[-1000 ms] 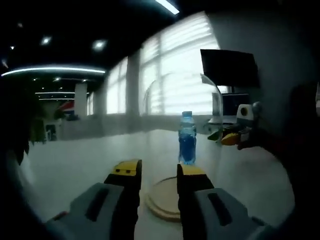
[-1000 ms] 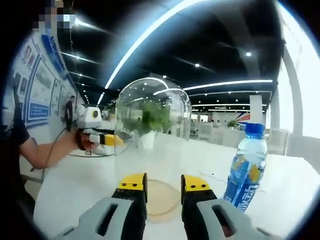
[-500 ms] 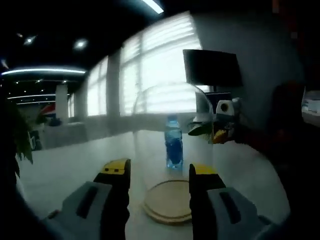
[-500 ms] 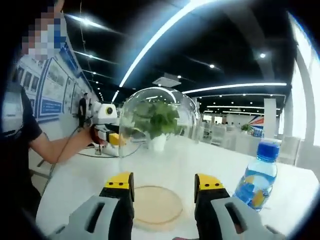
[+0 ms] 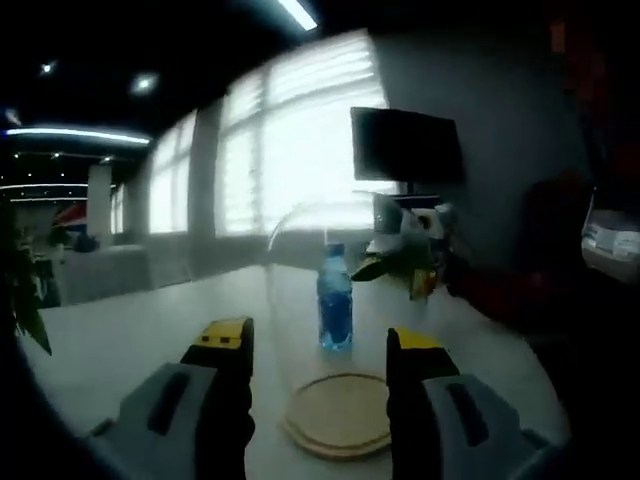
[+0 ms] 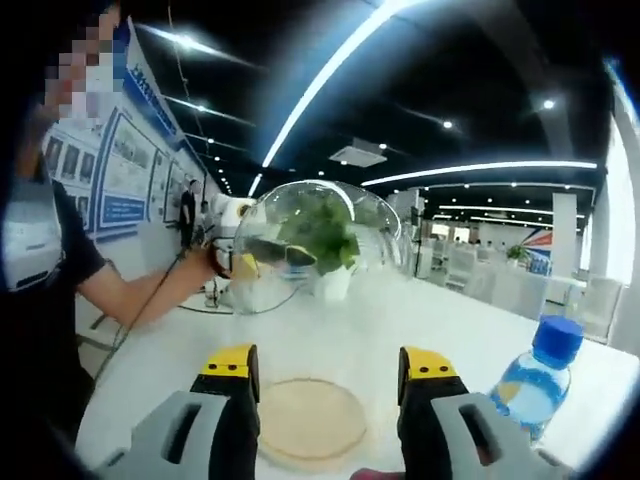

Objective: Open the cover put in the Mizone put the cover back on

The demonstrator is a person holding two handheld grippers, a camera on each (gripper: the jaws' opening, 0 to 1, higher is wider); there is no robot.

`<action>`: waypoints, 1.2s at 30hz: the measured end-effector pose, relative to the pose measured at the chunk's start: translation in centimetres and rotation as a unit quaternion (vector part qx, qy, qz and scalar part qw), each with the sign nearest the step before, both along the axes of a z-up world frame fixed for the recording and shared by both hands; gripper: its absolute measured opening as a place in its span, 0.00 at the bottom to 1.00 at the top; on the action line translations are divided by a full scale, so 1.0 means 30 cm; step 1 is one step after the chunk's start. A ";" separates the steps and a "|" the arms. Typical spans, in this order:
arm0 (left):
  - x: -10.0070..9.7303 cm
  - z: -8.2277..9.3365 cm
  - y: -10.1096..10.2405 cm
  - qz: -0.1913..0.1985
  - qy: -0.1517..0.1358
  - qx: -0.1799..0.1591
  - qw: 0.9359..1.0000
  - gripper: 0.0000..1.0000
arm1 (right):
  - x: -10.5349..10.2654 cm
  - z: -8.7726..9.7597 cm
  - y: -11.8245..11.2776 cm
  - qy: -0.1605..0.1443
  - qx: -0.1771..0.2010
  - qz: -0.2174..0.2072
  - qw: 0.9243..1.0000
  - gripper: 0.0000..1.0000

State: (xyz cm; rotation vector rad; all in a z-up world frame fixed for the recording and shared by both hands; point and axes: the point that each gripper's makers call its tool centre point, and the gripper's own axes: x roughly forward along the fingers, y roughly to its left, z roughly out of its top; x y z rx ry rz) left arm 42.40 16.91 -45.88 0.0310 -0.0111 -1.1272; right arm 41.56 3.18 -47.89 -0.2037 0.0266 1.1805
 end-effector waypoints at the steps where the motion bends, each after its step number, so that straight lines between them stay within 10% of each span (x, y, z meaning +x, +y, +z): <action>1: 0.007 -0.005 -0.002 0.000 0.000 0.001 1.000 0.46 | 0.002 0.006 0.002 -0.005 0.000 0.006 1.000 0.50; 36: 0.002 -0.053 -0.060 -0.063 0.009 -0.002 0.998 0.54 | 0.035 -0.049 0.047 0.064 0.069 0.089 0.992 0.63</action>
